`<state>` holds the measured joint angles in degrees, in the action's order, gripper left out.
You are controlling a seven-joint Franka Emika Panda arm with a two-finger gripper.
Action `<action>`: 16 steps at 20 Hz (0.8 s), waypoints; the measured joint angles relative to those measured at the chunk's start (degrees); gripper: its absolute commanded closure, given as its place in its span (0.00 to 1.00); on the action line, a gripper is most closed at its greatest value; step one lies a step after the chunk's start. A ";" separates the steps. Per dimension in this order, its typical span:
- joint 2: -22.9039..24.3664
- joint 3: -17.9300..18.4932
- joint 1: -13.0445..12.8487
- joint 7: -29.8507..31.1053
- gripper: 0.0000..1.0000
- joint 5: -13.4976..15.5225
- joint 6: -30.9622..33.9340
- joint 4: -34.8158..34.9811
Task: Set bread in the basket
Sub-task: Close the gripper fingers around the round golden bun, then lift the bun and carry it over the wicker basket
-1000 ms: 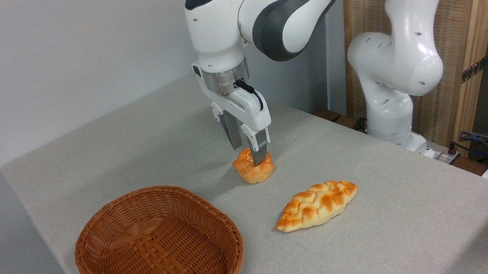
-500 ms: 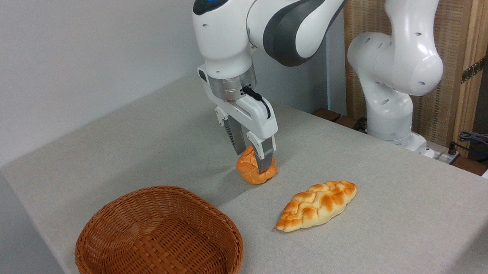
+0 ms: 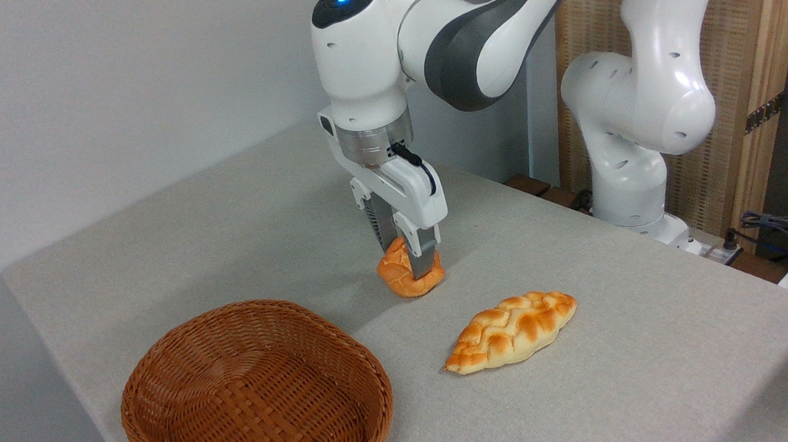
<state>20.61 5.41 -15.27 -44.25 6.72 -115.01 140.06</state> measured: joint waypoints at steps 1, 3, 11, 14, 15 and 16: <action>0.00 0.00 0.00 0.00 0.83 0.00 0.00 0.00; 0.00 0.00 -0.01 0.00 0.83 0.00 0.00 0.00; 0.01 1.24 -0.02 0.01 0.83 0.00 4.07 -6.62; -0.06 3.56 -0.03 0.01 0.83 0.00 7.60 -12.23; -0.22 4.38 -0.03 0.01 0.83 0.00 8.02 -14.37; -0.49 5.00 -0.03 0.01 0.83 0.00 8.14 -16.26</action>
<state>20.12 10.40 -15.30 -44.24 6.72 -106.87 123.80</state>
